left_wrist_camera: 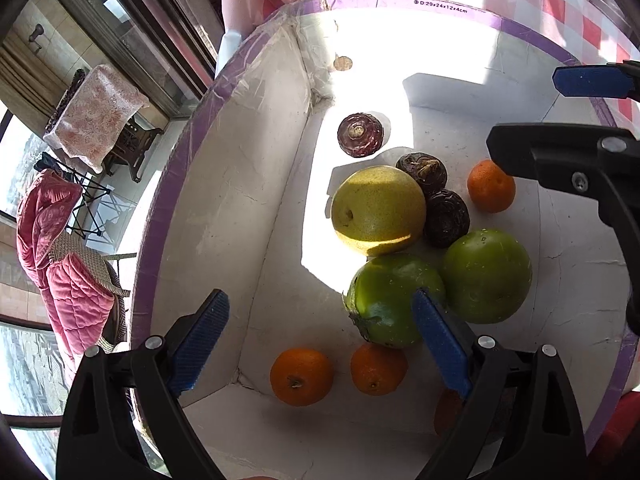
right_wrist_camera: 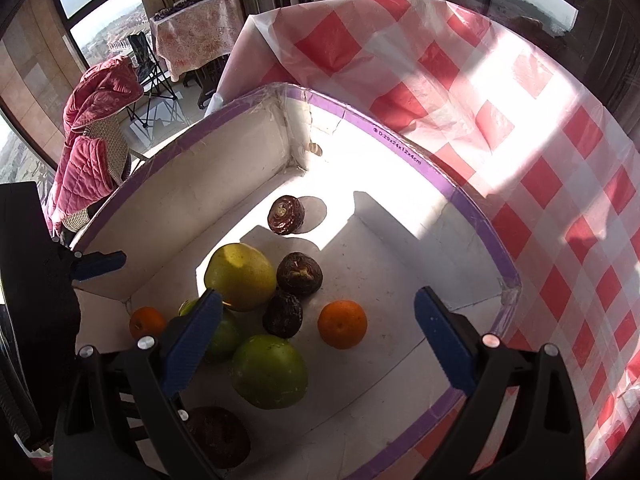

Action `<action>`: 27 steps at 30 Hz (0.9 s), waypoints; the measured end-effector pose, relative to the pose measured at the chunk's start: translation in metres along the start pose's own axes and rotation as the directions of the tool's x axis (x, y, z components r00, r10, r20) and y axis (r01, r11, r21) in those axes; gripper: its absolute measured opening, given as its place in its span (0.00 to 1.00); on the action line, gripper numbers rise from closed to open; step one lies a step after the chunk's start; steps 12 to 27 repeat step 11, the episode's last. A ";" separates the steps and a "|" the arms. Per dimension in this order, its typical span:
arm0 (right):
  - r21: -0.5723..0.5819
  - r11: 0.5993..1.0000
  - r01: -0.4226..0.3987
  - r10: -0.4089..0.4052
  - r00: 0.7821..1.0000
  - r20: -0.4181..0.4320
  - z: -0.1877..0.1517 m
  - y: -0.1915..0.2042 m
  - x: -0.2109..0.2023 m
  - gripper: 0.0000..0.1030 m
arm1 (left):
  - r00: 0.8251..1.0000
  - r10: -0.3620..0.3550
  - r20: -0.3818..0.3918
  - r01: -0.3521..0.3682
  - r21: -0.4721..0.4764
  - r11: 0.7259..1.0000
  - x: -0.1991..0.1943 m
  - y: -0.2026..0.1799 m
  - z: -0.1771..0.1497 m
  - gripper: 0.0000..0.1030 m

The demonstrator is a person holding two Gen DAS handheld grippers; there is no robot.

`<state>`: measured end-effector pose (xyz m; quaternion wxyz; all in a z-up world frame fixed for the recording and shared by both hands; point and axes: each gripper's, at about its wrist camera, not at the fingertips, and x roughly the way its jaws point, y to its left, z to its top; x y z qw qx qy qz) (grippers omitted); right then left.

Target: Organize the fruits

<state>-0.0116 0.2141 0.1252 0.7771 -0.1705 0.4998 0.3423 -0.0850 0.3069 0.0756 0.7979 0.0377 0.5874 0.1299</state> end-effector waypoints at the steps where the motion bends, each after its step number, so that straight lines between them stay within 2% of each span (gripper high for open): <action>1: 0.001 1.000 -0.008 0.008 1.000 0.014 0.001 -0.002 -0.005 0.94 | 1.000 0.005 0.000 -0.005 -0.025 1.000 -0.003 0.002 0.002 0.87; 3: 0.013 0.999 -0.031 0.030 0.997 0.069 0.000 -0.009 -0.024 0.94 | 0.999 0.042 -0.005 -0.042 -0.078 0.996 -0.013 0.005 0.006 0.87; 5: 0.037 0.998 -0.048 0.041 0.987 0.156 -0.007 -0.025 -0.053 0.94 | 0.989 0.140 0.050 -0.135 -0.104 0.985 -0.038 -0.002 0.010 0.87; 6: 0.055 0.997 -0.051 0.039 0.980 0.197 -0.014 -0.036 -0.067 0.95 | 0.975 0.198 0.104 -0.187 -0.107 0.977 -0.055 -0.011 0.012 0.87; 8: 0.114 0.993 -0.039 0.007 0.964 0.266 -0.034 -0.064 -0.094 0.98 | 0.940 0.250 0.230 -0.235 -0.094 0.968 -0.088 -0.037 0.016 0.87; 9: 0.153 0.988 -0.033 -0.014 0.956 0.294 -0.049 -0.082 -0.104 0.98 | 0.927 0.240 0.289 -0.223 -0.090 0.971 -0.105 -0.052 0.018 0.87; 10: 0.195 0.981 -0.023 -0.039 0.950 0.308 -0.067 -0.101 -0.111 0.98 | 0.921 0.203 0.333 -0.184 -0.086 0.979 -0.118 -0.067 0.019 0.87; 11: 0.236 0.972 -0.009 -0.067 0.948 0.311 -0.086 -0.120 -0.115 0.98 | 0.921 0.136 0.366 -0.117 -0.072 0.990 -0.130 -0.084 0.022 0.87; 27: 0.236 0.972 -0.009 -0.067 0.948 0.311 -0.086 -0.120 -0.115 0.98 | 0.921 0.136 0.366 -0.117 -0.072 0.990 -0.130 -0.084 0.022 0.87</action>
